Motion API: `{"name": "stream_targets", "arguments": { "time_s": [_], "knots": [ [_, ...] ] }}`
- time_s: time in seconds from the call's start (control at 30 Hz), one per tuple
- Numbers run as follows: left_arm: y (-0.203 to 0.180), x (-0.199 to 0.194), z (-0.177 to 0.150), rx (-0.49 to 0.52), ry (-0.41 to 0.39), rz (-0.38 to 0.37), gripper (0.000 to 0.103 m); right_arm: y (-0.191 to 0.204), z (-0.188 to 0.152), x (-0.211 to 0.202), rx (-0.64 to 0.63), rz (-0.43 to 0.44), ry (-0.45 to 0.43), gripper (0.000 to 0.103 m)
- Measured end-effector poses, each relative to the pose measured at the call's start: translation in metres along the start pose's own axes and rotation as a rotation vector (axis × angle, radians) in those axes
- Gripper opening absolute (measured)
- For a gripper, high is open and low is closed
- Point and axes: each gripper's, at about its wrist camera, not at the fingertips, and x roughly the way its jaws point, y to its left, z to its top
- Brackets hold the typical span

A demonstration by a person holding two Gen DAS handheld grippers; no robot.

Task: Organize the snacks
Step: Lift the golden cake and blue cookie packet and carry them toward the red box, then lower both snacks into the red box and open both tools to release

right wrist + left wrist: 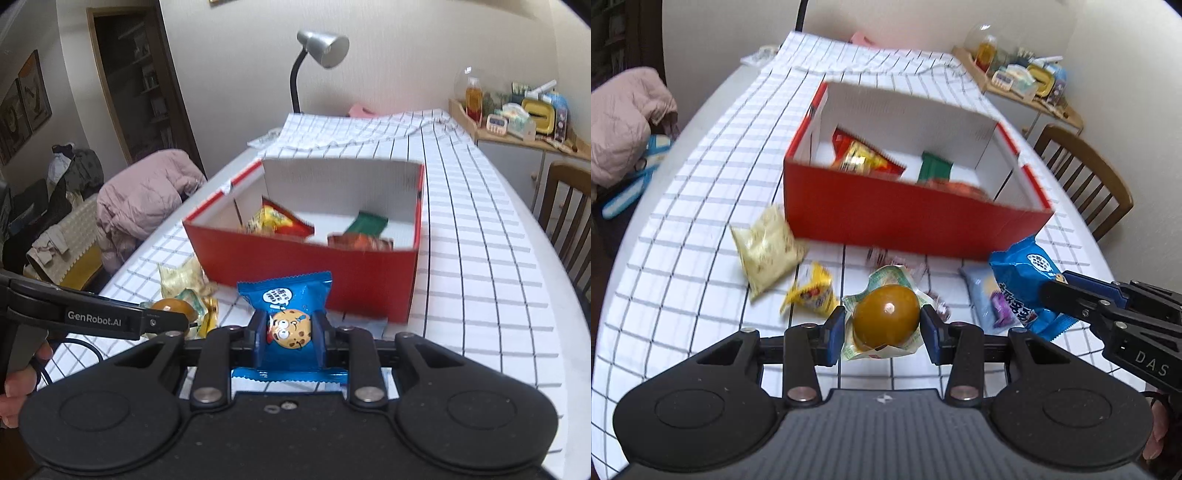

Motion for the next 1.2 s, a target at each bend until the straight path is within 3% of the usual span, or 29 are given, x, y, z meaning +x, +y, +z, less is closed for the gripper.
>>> {"name": "stream_targets", "arguments": {
  "time_s": [0.53, 1.2],
  "knots": [
    [-0.023, -0.012, 0.068, 0.047, -0.101, 0.038, 0.042, -0.008, 0.055, 0.002, -0.009, -0.059, -0.086, 0.025],
    [-0.019, 0.069, 0.135, 0.008, -0.001, 0.053, 0.042, -0.053, 0.101, 0.092, 0.058, -0.143, 0.004, 0.025]
  ]
}}
